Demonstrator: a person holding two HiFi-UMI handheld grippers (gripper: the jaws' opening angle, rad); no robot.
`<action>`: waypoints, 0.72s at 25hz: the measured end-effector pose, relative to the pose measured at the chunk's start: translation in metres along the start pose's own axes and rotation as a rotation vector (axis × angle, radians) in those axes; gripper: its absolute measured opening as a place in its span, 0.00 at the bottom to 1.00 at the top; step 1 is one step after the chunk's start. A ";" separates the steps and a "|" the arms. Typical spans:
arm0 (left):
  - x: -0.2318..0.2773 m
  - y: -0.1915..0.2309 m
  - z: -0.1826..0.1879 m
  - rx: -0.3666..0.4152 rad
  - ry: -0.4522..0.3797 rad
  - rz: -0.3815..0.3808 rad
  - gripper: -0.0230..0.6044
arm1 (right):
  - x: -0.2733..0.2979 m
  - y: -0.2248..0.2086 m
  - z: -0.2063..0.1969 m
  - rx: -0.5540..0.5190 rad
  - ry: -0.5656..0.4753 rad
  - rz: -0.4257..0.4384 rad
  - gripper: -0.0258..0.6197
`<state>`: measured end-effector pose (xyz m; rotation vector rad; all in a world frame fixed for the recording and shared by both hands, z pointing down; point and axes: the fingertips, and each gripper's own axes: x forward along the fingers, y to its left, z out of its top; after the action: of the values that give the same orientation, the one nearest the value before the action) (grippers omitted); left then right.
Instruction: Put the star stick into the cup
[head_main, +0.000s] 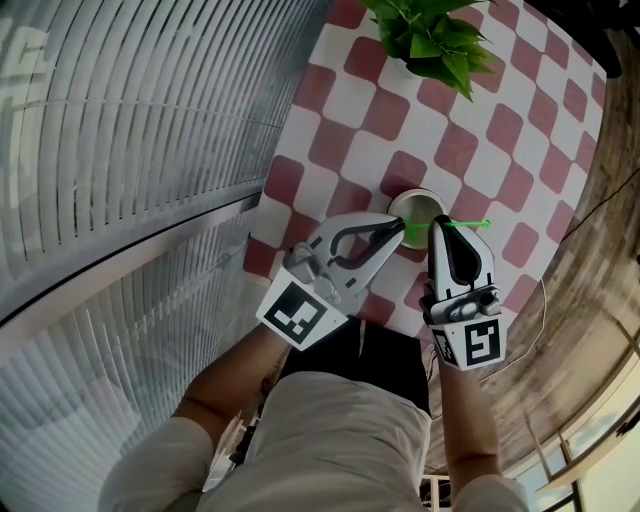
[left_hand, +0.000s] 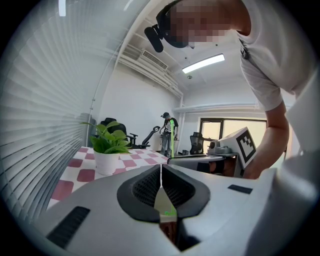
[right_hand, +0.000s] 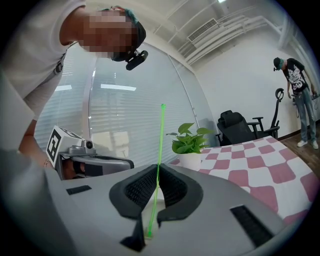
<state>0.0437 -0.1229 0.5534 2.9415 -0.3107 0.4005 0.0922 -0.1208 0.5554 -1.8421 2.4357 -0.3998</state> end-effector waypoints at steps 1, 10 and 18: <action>0.000 0.000 0.000 0.001 0.000 -0.001 0.10 | 0.000 -0.001 0.000 -0.003 0.003 -0.004 0.09; 0.002 0.001 0.000 0.007 0.005 0.000 0.10 | -0.003 -0.012 -0.004 -0.017 0.024 -0.028 0.09; 0.005 0.000 -0.002 0.007 0.007 -0.004 0.10 | -0.004 -0.020 -0.008 -0.025 0.036 -0.044 0.09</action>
<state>0.0479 -0.1239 0.5567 2.9468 -0.3030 0.4119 0.1104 -0.1205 0.5677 -1.9177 2.4384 -0.4110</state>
